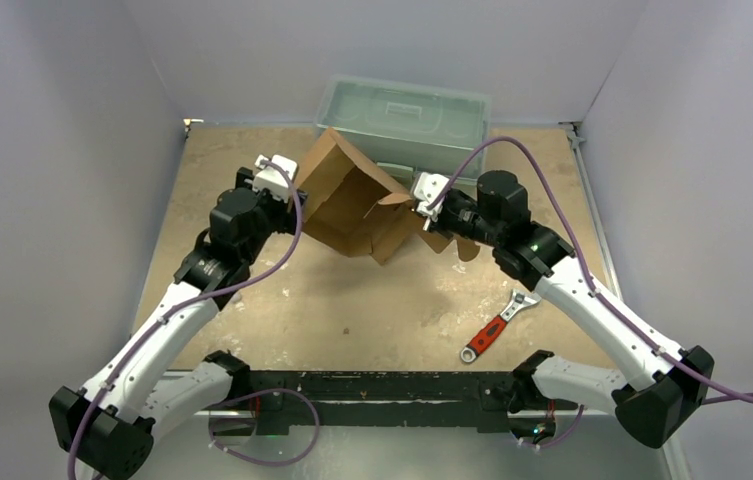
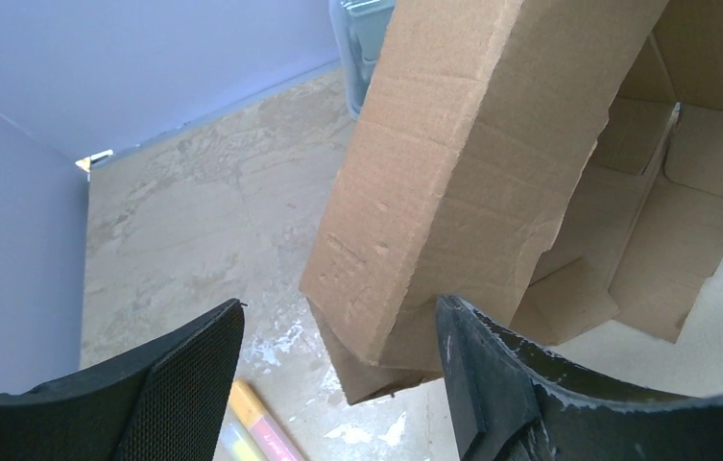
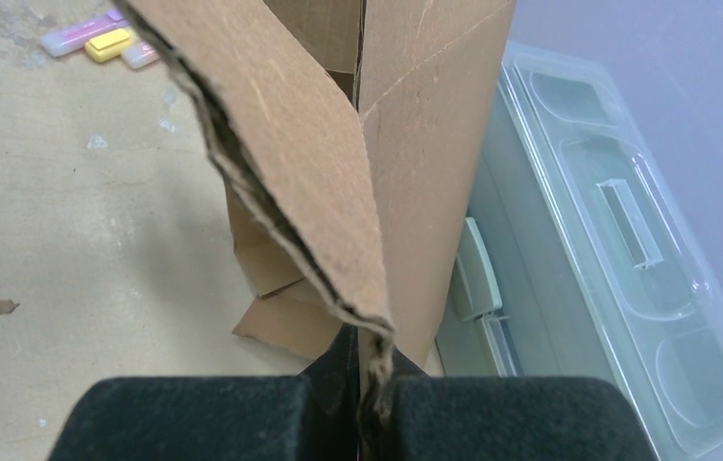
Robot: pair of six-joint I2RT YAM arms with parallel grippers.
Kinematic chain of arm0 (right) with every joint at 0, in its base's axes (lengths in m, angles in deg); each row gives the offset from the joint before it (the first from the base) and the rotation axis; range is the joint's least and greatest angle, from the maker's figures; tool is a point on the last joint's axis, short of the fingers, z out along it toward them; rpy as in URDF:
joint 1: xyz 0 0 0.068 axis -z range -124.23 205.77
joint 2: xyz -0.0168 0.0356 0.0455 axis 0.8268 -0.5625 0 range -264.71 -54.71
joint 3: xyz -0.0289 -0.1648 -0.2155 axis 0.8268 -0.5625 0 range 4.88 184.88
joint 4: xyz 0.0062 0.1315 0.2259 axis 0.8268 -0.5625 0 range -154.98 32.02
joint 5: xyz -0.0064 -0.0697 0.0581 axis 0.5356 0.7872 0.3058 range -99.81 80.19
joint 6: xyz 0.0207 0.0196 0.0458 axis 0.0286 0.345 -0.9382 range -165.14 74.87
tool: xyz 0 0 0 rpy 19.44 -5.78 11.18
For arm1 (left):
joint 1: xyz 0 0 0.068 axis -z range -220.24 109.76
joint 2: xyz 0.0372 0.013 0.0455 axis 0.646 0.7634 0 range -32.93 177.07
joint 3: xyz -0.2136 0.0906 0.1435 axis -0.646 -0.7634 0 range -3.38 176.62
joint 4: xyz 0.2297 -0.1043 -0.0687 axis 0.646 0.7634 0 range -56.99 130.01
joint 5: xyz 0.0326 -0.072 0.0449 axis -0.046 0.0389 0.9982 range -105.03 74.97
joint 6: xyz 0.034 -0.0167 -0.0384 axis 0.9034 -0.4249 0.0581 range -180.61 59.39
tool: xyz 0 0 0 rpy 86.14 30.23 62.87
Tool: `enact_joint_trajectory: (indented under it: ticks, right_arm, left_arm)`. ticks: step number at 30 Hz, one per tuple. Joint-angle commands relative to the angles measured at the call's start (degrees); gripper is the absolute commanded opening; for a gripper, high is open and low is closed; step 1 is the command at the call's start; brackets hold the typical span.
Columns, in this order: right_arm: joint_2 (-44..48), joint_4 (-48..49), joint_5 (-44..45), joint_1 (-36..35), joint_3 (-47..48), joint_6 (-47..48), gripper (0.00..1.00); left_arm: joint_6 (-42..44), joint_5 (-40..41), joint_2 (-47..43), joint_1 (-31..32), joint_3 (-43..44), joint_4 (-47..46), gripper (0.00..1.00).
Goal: Fold the paper box
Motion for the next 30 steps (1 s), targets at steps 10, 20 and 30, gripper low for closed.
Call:
enact_joint_trajectory:
  ticks: [10, 20, 30]
  right_arm:
    - [-0.58, -1.08, 2.83, -0.62, 2.27, -1.03, 0.00]
    - [-0.72, -0.99, 2.62, -0.64, 1.92, -1.09, 0.00]
    - [-0.51, -1.34, 2.00, -0.63, 1.92, -1.27, 0.00]
  left_arm:
    - [1.53, -3.31, -7.69, 0.08, 0.35, 1.10, 0.74]
    - [-31.01, 1.28, -21.70, 0.08, -10.50, 9.83, 0.55]
    - [-43.74, 4.07, -14.30, 0.08, -23.18, -3.21, 0.05]
